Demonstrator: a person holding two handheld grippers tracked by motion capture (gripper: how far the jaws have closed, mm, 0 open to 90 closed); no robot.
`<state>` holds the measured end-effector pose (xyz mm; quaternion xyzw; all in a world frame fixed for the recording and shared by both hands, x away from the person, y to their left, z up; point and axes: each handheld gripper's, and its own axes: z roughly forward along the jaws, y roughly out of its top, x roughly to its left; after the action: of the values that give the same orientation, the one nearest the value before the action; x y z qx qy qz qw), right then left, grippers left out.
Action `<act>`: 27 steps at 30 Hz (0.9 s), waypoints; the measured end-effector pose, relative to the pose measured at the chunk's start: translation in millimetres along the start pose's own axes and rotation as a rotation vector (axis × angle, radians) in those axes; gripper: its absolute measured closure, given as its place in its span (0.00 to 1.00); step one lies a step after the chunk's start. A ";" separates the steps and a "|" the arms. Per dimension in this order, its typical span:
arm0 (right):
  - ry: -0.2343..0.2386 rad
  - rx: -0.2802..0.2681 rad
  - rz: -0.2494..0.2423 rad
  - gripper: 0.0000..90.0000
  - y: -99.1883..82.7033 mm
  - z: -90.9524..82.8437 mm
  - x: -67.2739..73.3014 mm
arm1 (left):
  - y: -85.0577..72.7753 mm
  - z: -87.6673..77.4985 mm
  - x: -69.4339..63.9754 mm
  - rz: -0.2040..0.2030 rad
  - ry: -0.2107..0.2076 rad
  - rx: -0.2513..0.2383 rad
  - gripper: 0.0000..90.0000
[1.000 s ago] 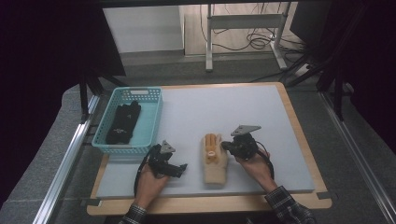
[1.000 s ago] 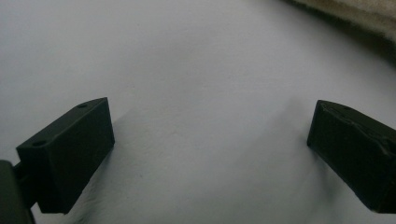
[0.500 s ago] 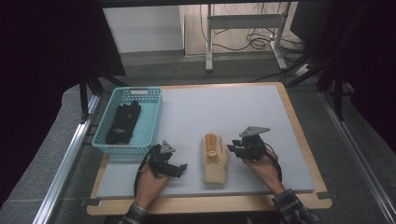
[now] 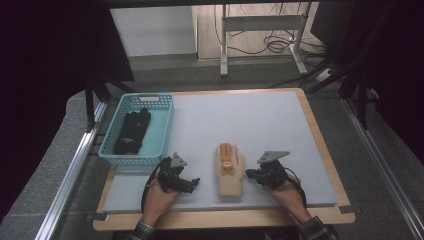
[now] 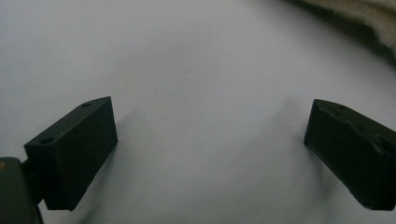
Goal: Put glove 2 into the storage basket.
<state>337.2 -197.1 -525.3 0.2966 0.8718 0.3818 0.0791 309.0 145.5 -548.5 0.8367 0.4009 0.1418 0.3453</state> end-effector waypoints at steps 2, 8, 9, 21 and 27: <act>0.018 0.003 -0.014 0.96 -2.3 2.7 5.9 | -5.2 -4.5 -0.1 -0.006 0.001 0.000 0.03; 0.048 -0.001 -0.027 0.96 0.3 9.5 16.8 | -15.2 -12.9 4.0 -0.018 0.020 -0.004 0.03; 0.052 0.000 -0.028 0.96 1.0 10.5 19.0 | -16.7 -14.1 5.2 -0.020 0.027 -0.007 0.03; 0.075 -0.002 -0.054 0.94 18.5 34.8 40.9 | -24.4 -20.2 16.9 -0.040 0.048 -0.003 0.00; 0.075 -0.013 -0.061 0.94 29.7 49.7 46.0 | -25.7 -21.3 19.5 -0.044 0.046 -0.001 0.00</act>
<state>331.6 -123.9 -534.6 0.2546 0.8804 0.3957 0.0598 295.8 181.7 -551.7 0.8241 0.4268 0.1534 0.3395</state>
